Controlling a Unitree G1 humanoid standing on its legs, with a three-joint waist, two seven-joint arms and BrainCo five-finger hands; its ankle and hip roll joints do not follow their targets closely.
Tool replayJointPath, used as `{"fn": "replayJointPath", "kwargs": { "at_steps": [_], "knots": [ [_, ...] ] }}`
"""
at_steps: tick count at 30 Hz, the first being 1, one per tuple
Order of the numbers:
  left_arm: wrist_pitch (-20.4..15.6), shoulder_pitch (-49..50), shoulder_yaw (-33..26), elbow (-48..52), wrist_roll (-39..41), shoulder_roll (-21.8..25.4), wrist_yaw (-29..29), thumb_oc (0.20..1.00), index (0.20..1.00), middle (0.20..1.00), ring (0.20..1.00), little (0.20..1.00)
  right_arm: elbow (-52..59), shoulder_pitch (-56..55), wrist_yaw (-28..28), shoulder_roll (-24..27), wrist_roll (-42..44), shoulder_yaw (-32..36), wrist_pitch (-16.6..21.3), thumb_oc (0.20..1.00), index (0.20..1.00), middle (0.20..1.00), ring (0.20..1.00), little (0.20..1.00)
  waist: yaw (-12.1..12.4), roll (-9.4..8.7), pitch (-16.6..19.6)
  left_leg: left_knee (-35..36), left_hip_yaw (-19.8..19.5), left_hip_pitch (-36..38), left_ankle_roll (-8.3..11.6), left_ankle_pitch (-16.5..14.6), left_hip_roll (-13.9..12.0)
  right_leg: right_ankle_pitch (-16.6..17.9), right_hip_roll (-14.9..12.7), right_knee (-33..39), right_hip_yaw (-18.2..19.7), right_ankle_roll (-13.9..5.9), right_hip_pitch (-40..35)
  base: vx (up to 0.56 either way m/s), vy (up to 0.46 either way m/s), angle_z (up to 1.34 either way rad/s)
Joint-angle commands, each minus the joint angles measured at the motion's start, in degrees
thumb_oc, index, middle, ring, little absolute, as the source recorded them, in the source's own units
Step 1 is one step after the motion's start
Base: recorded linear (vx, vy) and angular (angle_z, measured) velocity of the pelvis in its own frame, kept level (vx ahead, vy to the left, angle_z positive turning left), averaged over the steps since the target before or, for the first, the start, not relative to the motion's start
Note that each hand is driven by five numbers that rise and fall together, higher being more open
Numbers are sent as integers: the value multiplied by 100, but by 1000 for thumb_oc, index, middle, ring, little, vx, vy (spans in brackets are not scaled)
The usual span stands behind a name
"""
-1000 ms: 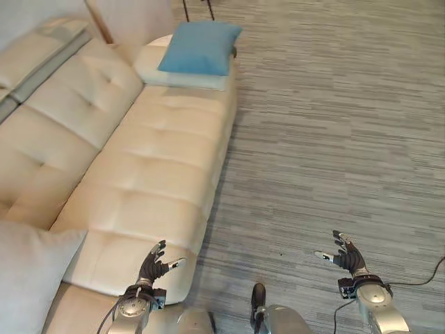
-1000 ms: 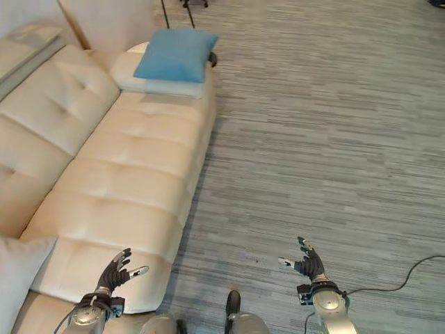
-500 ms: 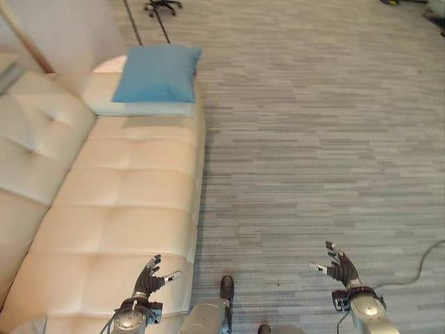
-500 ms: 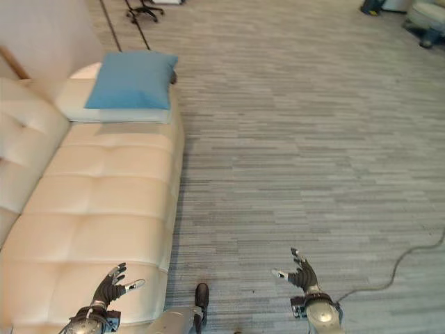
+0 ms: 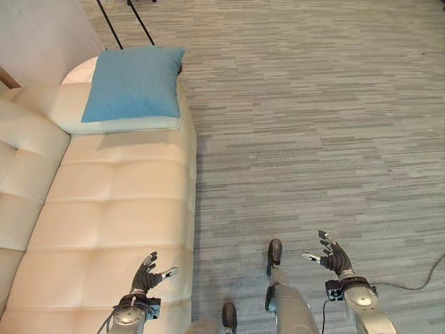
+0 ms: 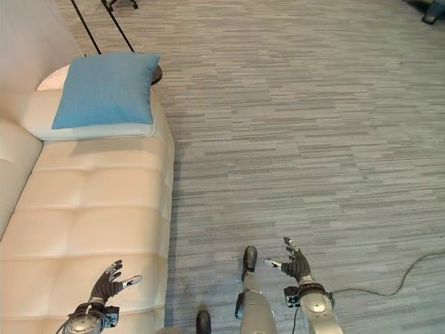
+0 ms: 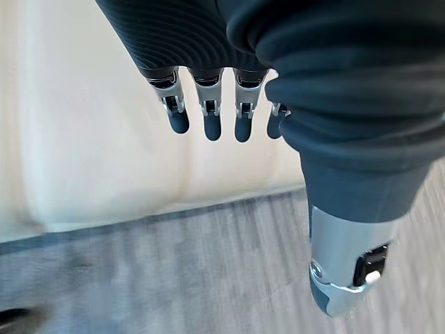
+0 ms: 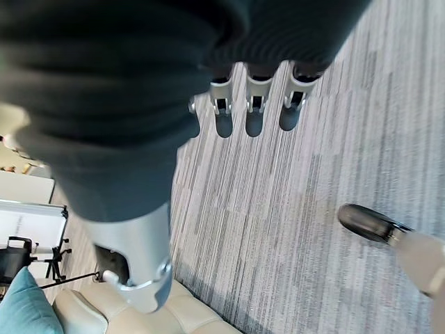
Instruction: Pick up all the scattered cushions and arrange them neatly on the sofa.
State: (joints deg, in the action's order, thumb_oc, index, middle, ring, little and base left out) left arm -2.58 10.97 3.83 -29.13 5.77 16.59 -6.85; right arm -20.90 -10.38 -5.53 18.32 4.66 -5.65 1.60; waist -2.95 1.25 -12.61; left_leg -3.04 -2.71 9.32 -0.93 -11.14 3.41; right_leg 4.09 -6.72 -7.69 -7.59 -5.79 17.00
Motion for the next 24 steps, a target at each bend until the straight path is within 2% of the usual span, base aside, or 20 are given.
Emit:
{"fn": "replayJointPath", "kwargs": {
  "at_steps": [1,2,3,4,5,6,8,9,10,11,13,16,18,19,20,21,22,23,24],
  "knots": [
    [-263,-124,46,553,46,295,5,1000,1000,1000,1000,1000,399,432,-73,354,187,236,286,1000,1000,1000,1000,1000,29,-44,-77,-1897,332,-424,501,831,-654,288,-5,297,-19,-153,-194,348,-307,92],
    [-248,-135,75,548,109,280,13,1000,1000,1000,1000,1000,363,439,-119,381,229,241,314,1000,1000,1000,1000,1000,37,-81,-77,-2386,461,-743,472,1075,-785,150,19,329,-44,-11,-345,614,-471,34],
    [-232,-232,104,519,191,281,29,1000,1000,1000,1000,1000,350,515,-172,471,263,272,261,1000,1000,1000,1000,1000,120,-152,-108,-2675,459,-1282,304,854,-472,-91,106,379,7,128,-655,675,-370,17],
    [-241,-288,177,449,140,273,61,1000,1000,1000,1000,1000,345,497,-153,483,314,315,257,1000,1000,1000,1000,1000,156,-177,-83,-2312,687,-1514,215,628,-373,-273,106,406,-26,110,-928,725,-306,13],
    [-242,-281,188,423,102,270,67,1000,1000,1000,1000,1000,335,469,-165,495,341,358,279,1000,1000,1000,1000,1000,187,-180,-74,-2093,840,-1635,163,421,-395,-411,102,430,-84,98,-1077,596,-172,11],
    [-237,-278,186,417,88,281,80,1000,1000,1000,1000,1000,332,458,-198,506,352,386,283,1000,1000,1000,1000,1000,230,-208,-75,-1917,956,-1839,104,323,-332,-507,112,440,-105,101,-1226,434,-102,-16],
    [-213,-243,158,418,84,263,74,1000,1000,1000,1000,1000,286,455,-238,504,330,398,270,1000,1000,1000,1000,1000,320,-184,-76,-1296,1037,-2060,147,585,-312,-662,210,455,-151,107,-1487,326,-55,-4],
    [-212,-245,157,418,84,264,74,1000,1000,1000,1000,1000,286,457,-238,502,330,398,270,1000,1000,1000,1000,1000,317,-194,-68,-1260,1038,-2059,145,619,-300,-650,200,462,-152,107,-1476,453,-44,-4],
    [-199,-188,95,438,71,251,52,1000,1000,1000,1000,1000,283,417,-280,483,311,421,253,1000,1000,1000,1000,1000,427,-125,-30,-651,1164,-2328,243,1179,-316,-807,394,558,-175,124,-1838,504,-44,-16],
    [-199,-139,52,449,74,239,17,1000,1000,1000,1000,1000,259,401,-314,461,321,421,263,1000,1000,1000,1000,1000,496,-112,-27,-392,1239,-2479,302,1388,-309,-871,466,594,-170,116,-1991,657,-44,-17],
    [-173,-63,-54,434,117,218,-19,1000,1000,1000,1000,1000,233,388,-322,402,317,421,242,1000,1000,1000,1000,1000,630,-129,26,118,1353,-2661,340,1578,-320,-1024,554,674,-84,99,-2331,540,32,-18],
    [-141,23,-179,435,171,196,-49,1000,1000,1000,1000,1000,216,389,-324,364,272,438,200,1000,1000,1000,1000,1000,799,-155,107,356,1521,-2836,361,1800,-405,-1247,564,653,56,82,-2734,574,121,-33],
    [-103,131,-300,438,182,217,-38,1000,1000,1000,1000,1000,270,353,-254,330,220,471,176,1000,1000,1000,1000,1000,888,-173,250,343,1654,-2695,272,1952,-507,-1403,543,543,133,28,-2952,625,177,-57],
    [-94,206,-327,446,143,232,-8,1000,1000,1000,1000,1000,264,322,-218,293,203,470,170,1000,1000,1000,1000,1000,932,-251,332,149,1611,-2713,195,1974,-444,-1349,458,331,151,-28,-2957,576,175,-10],
    [-94,195,-334,429,136,273,-33,1000,1000,1000,1000,1000,254,322,-240,302,158,468,181,1000,1000,1000,1000,1000,970,-395,337,-84,1496,-2781,140,1929,-316,-1033,312,-45,141,-177,-2925,408,128,25],
    [-95,193,-334,429,136,274,-32,1000,1000,1000,1000,1000,253,324,-241,301,157,468,181,1000,1000,1000,1000,1000,978,-384,351,-93,1497,-2805,141,1932,-335,-1019,327,-41,150,-173,-2904,363,168,26],
    [-76,162,-323,398,128,339,-38,1000,1000,1000,1000,1000,275,309,-167,231,147,480,143,1000,1000,1000,1000,1000,974,-499,316,-302,1436,-2765,23,1758,-226,-490,175,-660,197,-380,-2709,426,283,24],
    [-59,141,-366,394,159,410,-66,1000,1000,1000,1000,1000,355,272,-95,179,167,436,165,1000,1000,1000,1000,1000,923,-505,238,-353,1362,-2485,-162,1492,-155,232,1,-1860,264,-477,-2201,554,349,16],
    [-64,119,-406,363,176,426,-97,1000,1000,1000,1000,1000,359,280,-72,134,154,395,186,1000,1000,1000,1000,1000,889,-449,214,-292,1300,-2230,-241,1355,-142,389,-74,-2331,212,-438,-1885,535,319,38]
  ]
}}
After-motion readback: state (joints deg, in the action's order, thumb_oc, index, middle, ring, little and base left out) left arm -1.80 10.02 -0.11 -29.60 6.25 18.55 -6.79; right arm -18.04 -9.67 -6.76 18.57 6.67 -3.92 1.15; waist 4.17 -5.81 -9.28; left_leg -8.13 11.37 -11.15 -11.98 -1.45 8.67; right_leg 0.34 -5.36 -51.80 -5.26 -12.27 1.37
